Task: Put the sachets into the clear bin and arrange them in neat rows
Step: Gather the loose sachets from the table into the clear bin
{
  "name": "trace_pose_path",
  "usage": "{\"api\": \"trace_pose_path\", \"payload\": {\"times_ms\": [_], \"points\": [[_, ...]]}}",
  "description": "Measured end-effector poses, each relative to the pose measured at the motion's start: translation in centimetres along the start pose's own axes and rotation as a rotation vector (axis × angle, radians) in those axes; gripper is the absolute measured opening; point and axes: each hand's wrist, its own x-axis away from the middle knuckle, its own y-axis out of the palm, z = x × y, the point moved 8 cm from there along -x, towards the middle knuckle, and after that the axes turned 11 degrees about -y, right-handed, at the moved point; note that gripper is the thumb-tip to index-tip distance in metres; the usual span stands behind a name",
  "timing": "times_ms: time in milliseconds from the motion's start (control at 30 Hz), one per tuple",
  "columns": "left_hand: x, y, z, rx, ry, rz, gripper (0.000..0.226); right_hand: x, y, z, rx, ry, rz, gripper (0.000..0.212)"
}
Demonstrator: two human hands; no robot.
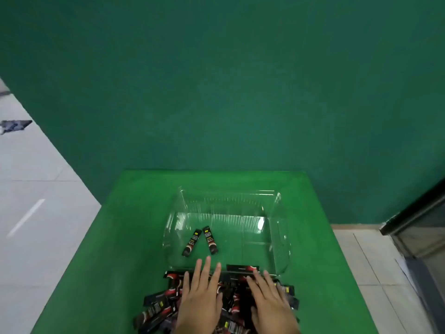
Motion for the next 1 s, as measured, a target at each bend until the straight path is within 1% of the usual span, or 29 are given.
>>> {"api": "trace_pose_path", "payload": {"times_ms": [33,67,100,133,200,267,300,333,400,433,533,667,767,1000], "points": [[-0.6,-0.2,-0.4,0.019,-0.001,0.016,0.058,0.2,0.7,0.5,-0.063,0.019,-0.125,0.099],[-1.1,-0.4,-0.5,-0.012,-0.027,-0.056,0.058,0.5,-0.1,0.9,-0.082,0.048,-0.131,0.098],[-1.2,-0.1,-0.5,-0.03,-0.027,-0.082,0.058,0.3,-0.4,1.2,-0.083,0.061,-0.112,0.094],[-1.2,0.4,-0.7,-0.039,-0.041,-0.167,0.057,0.5,-0.3,1.6,-0.062,0.03,-0.073,0.085],[-0.9,1.1,-0.3,-0.063,0.018,-0.208,0.052,0.8,1.3,1.7,-0.195,0.054,-0.234,0.069],[-1.2,2.0,-0.5,-0.108,0.014,-0.278,0.052,0.8,2.0,2.3,-0.204,0.053,-0.221,0.066],[-1.4,2.5,-0.7,-0.132,0.008,-0.289,0.051,0.8,2.5,2.6,-0.199,0.059,-0.22,0.066],[-1.6,2.7,-1.1,-0.144,-0.03,-0.324,0.053,0.7,2.6,2.6,-0.21,0.064,-0.236,0.066],[-1.9,2.3,-1.9,-0.121,-0.103,-0.296,0.069,0.8,3.6,2.4,-0.205,0.07,-0.254,0.065],[-2.3,2.3,-2.3,-0.14,-0.106,-0.243,0.073,0.9,4.3,2.5,-0.201,0.074,-0.256,0.065],[-2.0,3.5,-2.9,-0.128,-0.155,-0.371,0.064,1.2,5.5,2.5,-0.195,0.086,-0.233,0.063],[-1.6,3.5,-3.0,-0.055,-0.174,-0.312,0.059,1.2,5.9,2.3,-0.168,0.098,-0.159,0.062],[-1.6,3.4,-2.8,-0.016,-0.194,-0.273,0.058,0.8,5.6,2.3,-0.157,0.114,-0.06,0.063],[-0.4,3.1,-2.4,0.023,-0.2,-0.162,0.055,0.8,5.4,2.1,-0.091,0.156,-0.034,0.058]]}}
